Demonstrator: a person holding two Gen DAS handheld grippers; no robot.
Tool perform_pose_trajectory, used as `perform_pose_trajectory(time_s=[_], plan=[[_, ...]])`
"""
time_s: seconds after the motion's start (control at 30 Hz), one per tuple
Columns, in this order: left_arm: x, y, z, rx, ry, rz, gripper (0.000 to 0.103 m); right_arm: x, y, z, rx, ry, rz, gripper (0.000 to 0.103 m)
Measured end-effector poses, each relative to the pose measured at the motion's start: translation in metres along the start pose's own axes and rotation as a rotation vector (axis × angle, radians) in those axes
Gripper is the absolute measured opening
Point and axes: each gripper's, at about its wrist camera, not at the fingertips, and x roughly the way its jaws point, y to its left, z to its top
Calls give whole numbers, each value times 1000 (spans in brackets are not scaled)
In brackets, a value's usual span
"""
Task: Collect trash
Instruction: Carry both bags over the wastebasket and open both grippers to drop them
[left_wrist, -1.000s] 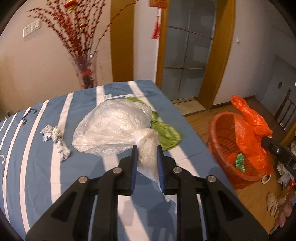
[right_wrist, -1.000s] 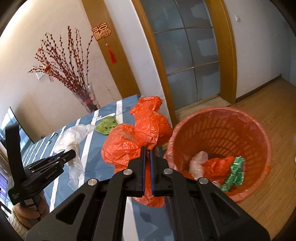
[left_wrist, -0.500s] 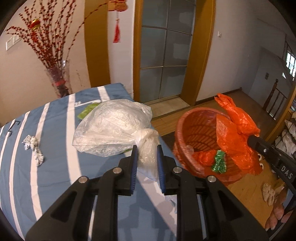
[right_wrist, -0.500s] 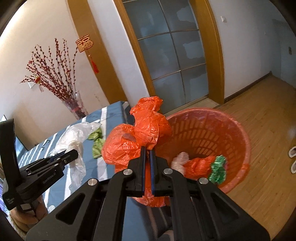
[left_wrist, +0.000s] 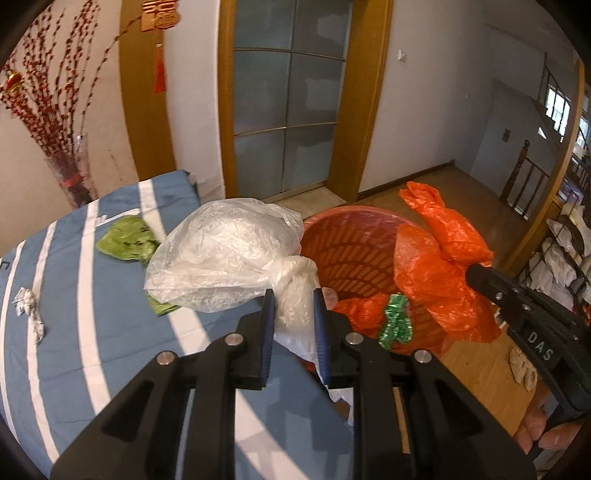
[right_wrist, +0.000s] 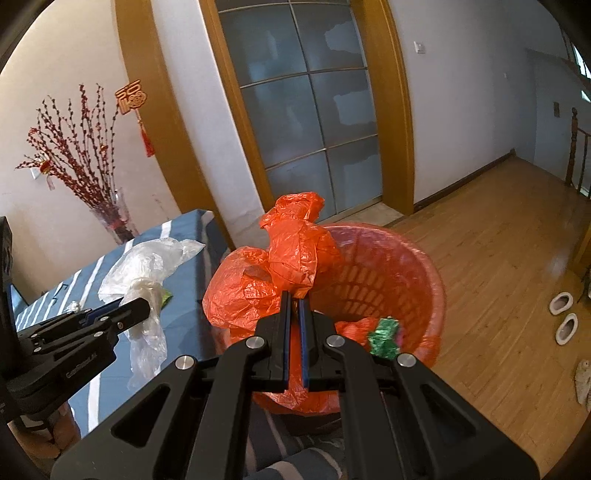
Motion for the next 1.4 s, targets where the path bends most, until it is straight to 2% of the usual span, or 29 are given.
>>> perform_pose_trajectory(time_s=[0.23,0.53,1.13,1.27,1.33,1.4], plan=[[11,-19,5,16,8,-53,20,4,-12,1,-37,-17,-67,5],[31,-34,10,22,26,-105,20,15,-30,4,-20,-12,-90,5],[63,-50,14,32,64,-159,21,27,-47,8,14,-12,-75,5],[71,-49,15,25,78,-155,26,34,-51,12,33,-2,-48,6],[74,-48,13,16,88,-152,31,39,-52,13,51,4,-35,13],[77,-44,11,8,95,-139,34,39,-56,12,66,3,-33,29]])
